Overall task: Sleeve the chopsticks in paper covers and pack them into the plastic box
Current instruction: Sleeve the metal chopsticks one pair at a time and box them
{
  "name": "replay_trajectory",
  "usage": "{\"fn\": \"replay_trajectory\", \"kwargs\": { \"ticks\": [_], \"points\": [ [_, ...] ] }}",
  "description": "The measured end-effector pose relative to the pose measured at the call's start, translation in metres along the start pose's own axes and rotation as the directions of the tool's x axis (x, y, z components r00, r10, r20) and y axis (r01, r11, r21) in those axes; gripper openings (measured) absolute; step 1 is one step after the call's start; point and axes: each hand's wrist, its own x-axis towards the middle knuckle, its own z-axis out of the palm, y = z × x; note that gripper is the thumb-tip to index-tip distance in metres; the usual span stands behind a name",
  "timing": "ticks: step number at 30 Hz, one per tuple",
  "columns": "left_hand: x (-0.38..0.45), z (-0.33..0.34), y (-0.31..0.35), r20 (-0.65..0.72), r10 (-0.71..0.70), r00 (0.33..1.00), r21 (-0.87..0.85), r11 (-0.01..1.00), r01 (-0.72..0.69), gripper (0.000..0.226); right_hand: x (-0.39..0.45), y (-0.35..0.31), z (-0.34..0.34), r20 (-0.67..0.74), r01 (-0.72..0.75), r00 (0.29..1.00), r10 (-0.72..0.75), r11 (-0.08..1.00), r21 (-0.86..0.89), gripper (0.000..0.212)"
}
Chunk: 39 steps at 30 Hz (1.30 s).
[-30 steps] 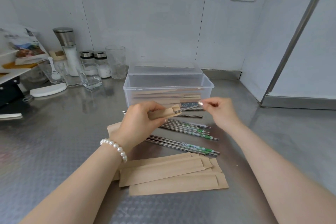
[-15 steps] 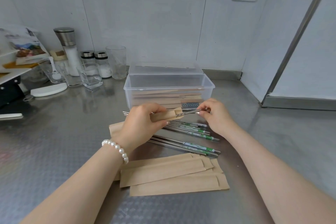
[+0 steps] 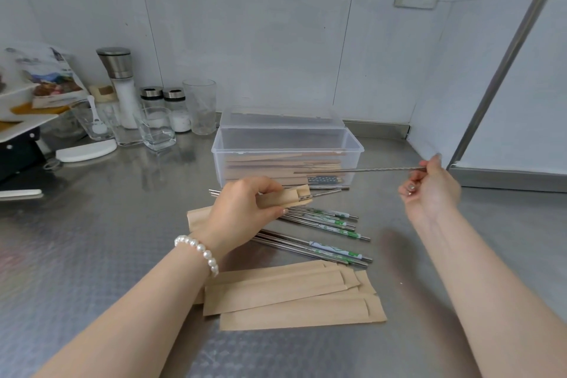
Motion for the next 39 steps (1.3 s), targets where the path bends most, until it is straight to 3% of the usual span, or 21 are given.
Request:
{"fn": "replay_trajectory", "kwargs": {
  "ticks": [3,18,21,25,28,32,34,37,39],
  "points": [
    [0.000,0.000,0.000,0.000,-0.008,1.000,0.002,1.000,0.008,0.030,0.003,-0.003,-0.004,-0.057,-0.009,0.998,0.011,1.000,0.027,0.035],
    [0.000,0.002,-0.003,-0.007,-0.042,0.999,-0.008,0.999,0.042,0.030,-0.005,0.000,-0.002,-0.030,0.100,0.994,-0.105,0.988,-0.121,0.037],
    [-0.001,0.001,-0.001,0.001,-0.032,0.999,-0.015,0.999,0.032,0.030,-0.006,0.003,0.000,0.030,0.085,0.996,-0.081,0.986,-0.147,0.036],
    [-0.001,0.002,0.002,0.013,-0.002,1.000,-0.009,1.000,0.002,0.028,-0.010,0.015,0.003,0.212,-0.046,0.971,0.108,0.959,-0.279,0.030],
    [-0.002,0.001,0.002,0.005,0.007,1.000,-0.021,1.000,-0.007,0.026,-0.019,0.023,0.006,0.335,-0.070,0.910,0.244,0.887,-0.457,0.025],
    [-0.002,0.000,0.001,-0.005,0.009,1.000,-0.029,1.000,-0.009,0.025,-0.036,0.030,0.011,0.420,0.031,0.850,0.318,0.765,-0.643,0.022],
    [-0.002,0.001,0.001,-0.002,0.020,1.000,-0.017,1.000,-0.020,0.026,-0.044,0.031,0.014,0.472,0.191,0.840,0.268,0.668,-0.719,0.032],
    [-0.002,0.002,0.001,0.000,0.027,1.000,-0.019,0.999,-0.027,0.026,-0.053,0.033,0.017,0.596,0.498,0.790,0.142,0.419,-0.759,0.050],
    [-0.002,0.002,0.001,-0.007,0.025,1.000,-0.019,1.000,-0.025,0.025,-0.056,0.034,0.019,0.641,0.570,0.756,0.134,0.348,-0.744,0.053]
  ]
}}
